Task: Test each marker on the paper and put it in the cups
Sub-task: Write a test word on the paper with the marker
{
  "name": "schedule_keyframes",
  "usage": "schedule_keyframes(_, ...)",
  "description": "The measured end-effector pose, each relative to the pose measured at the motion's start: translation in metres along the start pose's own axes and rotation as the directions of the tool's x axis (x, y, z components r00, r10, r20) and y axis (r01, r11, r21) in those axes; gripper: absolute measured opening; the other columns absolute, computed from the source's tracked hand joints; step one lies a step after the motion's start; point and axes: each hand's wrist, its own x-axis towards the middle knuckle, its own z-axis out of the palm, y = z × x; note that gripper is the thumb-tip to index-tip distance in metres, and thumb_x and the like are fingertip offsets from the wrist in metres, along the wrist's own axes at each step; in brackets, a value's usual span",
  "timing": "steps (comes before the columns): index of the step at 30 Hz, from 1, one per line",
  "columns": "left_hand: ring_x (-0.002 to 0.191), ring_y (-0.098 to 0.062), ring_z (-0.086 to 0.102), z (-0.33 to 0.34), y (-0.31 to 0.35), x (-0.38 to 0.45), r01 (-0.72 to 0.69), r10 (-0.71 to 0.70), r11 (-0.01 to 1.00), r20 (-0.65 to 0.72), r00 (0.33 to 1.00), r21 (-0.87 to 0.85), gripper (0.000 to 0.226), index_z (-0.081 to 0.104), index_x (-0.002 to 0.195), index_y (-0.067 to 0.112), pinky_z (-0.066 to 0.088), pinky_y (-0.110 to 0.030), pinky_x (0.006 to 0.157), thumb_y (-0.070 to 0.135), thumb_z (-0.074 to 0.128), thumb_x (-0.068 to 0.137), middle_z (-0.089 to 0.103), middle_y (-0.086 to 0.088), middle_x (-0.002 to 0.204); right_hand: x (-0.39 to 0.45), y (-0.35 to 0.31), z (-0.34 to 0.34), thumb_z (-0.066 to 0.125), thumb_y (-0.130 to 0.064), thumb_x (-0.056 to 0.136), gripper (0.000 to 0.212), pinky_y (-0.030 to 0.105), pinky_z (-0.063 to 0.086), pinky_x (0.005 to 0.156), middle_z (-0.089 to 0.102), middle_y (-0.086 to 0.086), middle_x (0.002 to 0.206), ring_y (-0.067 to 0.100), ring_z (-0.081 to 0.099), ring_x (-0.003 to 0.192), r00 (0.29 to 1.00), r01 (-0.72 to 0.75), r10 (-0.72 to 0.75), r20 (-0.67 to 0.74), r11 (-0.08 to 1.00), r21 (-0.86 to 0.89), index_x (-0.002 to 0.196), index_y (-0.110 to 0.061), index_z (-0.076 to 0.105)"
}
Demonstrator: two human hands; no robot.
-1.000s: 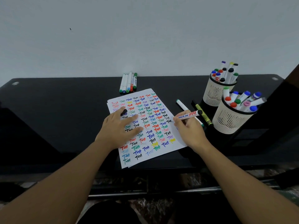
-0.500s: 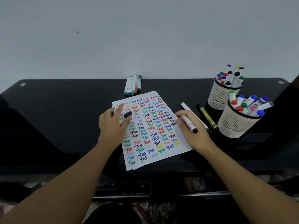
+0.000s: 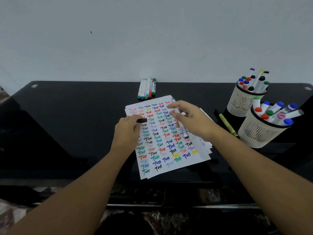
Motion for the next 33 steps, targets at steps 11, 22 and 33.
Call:
schedule_keyframes(11,0.110,-0.011,0.056,-0.001,0.003,-0.004,-0.100,0.100,0.995,0.005,0.995,0.009,0.031,0.062,0.132,0.024,0.044,-0.026,0.090,0.018,0.055,0.103,0.068,0.006,0.124,0.011,0.004,0.013,0.059,-0.046,0.103,0.027,0.043,0.057,0.090,0.070,-0.007,0.130,0.016,0.065,0.112,0.995,0.090,-0.053,0.080,0.808,-0.582,0.130,-0.040,0.064)
schedule_keyframes(22,0.114,-0.014,0.057,-0.003,0.006,-0.007,-0.137,0.137,0.990,-0.014,0.990,0.023,0.030,0.062,0.133,0.022,0.042,-0.030,0.097,0.021,0.055,0.104,0.067,0.002,0.127,0.016,0.015,0.015,0.061,-0.044,0.103,0.029,0.045,0.053,0.099,0.068,-0.010,0.135,0.016,0.064,0.120,0.989,0.147,-0.117,0.089,0.811,-0.566,0.131,-0.038,0.066)
schedule_keyframes(33,0.104,-0.016,0.062,-0.008,0.010,-0.013,-0.292,0.292,0.956,0.010,0.956,0.028,0.028,0.067,0.129,0.016,0.039,-0.022,0.084,0.014,0.059,0.102,0.072,0.000,0.119,0.017,0.013,0.029,0.061,-0.041,0.104,0.033,0.031,0.049,0.086,0.070,-0.007,0.129,0.016,0.065,0.113,0.976,0.215,-0.157,0.150,0.792,-0.572,0.136,-0.037,0.056)
